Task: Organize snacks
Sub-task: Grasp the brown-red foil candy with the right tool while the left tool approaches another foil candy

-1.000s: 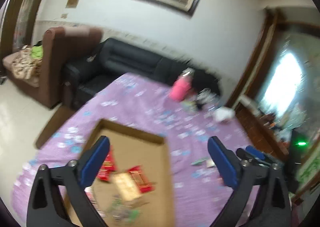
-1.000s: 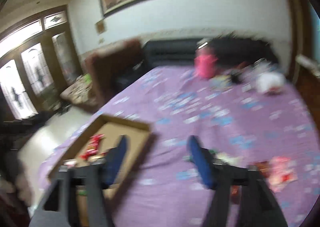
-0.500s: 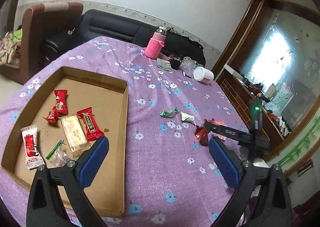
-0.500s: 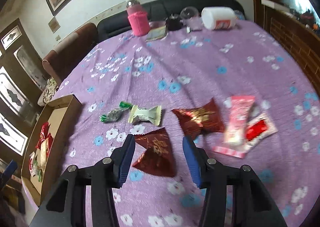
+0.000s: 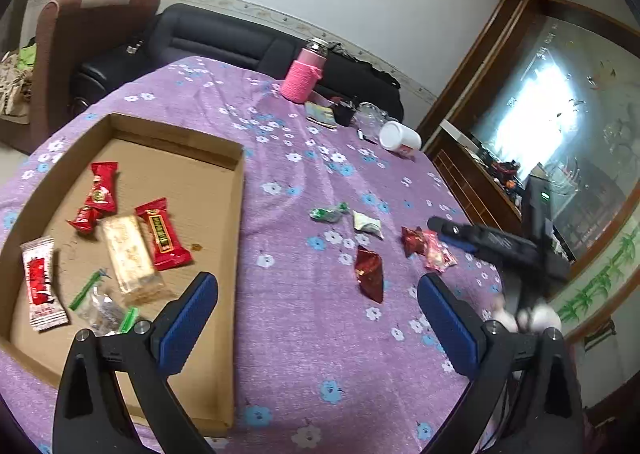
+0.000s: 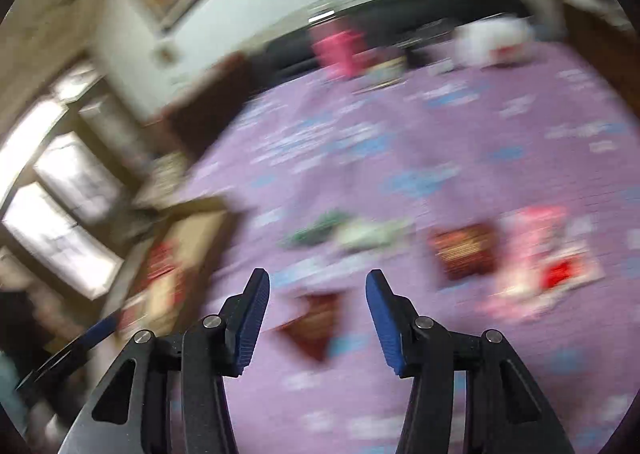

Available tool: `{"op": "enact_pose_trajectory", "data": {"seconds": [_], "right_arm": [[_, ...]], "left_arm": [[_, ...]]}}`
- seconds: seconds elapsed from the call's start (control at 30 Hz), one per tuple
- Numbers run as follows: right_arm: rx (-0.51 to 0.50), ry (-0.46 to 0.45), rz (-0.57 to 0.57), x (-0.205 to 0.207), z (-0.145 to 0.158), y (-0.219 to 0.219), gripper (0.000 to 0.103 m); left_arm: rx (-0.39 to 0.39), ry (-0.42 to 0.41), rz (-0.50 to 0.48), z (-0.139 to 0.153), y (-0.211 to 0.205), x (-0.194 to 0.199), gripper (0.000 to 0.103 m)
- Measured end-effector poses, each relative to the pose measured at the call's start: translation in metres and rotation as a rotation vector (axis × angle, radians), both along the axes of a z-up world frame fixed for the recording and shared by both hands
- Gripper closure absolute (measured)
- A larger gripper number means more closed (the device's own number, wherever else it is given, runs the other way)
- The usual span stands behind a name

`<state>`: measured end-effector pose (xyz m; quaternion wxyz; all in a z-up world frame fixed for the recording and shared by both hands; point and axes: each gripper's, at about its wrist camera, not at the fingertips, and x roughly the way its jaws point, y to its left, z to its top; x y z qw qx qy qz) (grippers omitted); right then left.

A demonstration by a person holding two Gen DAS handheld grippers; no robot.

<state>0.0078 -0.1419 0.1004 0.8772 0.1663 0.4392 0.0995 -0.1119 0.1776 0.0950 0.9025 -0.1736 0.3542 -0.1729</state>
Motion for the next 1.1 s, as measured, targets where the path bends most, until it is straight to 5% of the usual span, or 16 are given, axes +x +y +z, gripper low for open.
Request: {"op": "enact_pose_trajectory", "data": {"seconds": [0.5, 0.53, 0.57, 0.73, 0.83, 1.03, 1.1], "right_arm": [[-0.135, 0.138, -0.136, 0.054, -0.050, -0.010, 0.043], [-0.129, 0.134, -0.122, 0.053, -0.049, -0.007, 0.045], [-0.127, 0.131, -0.113, 0.053, -0.050, -0.005, 0.059], [-0.130, 0.119, 0.015, 0.041, -0.051, 0.016, 0.068], [-0.069, 0.153, 0.108, 0.029, -0.054, 0.025, 0.093], [-0.092, 0.111, 0.144, -0.006, -0.042, 0.027, 0.092], [-0.123, 0.046, 0.114, -0.006, -0.030, 0.021, 0.076]], "left_arm": [[0.046, 0.015, -0.047, -0.004, -0.018, 0.000, 0.003], [0.049, 0.018, -0.049, -0.004, -0.020, 0.001, 0.003], [0.052, 0.019, -0.051, -0.005, -0.021, 0.001, 0.003], [0.063, 0.033, -0.068, -0.008, -0.030, 0.004, 0.003], [0.071, 0.037, -0.076, -0.009, -0.033, 0.004, 0.003], [0.078, 0.046, -0.074, -0.011, -0.035, 0.008, 0.003], [0.075, 0.060, -0.084, -0.015, -0.040, 0.010, 0.003]]}}
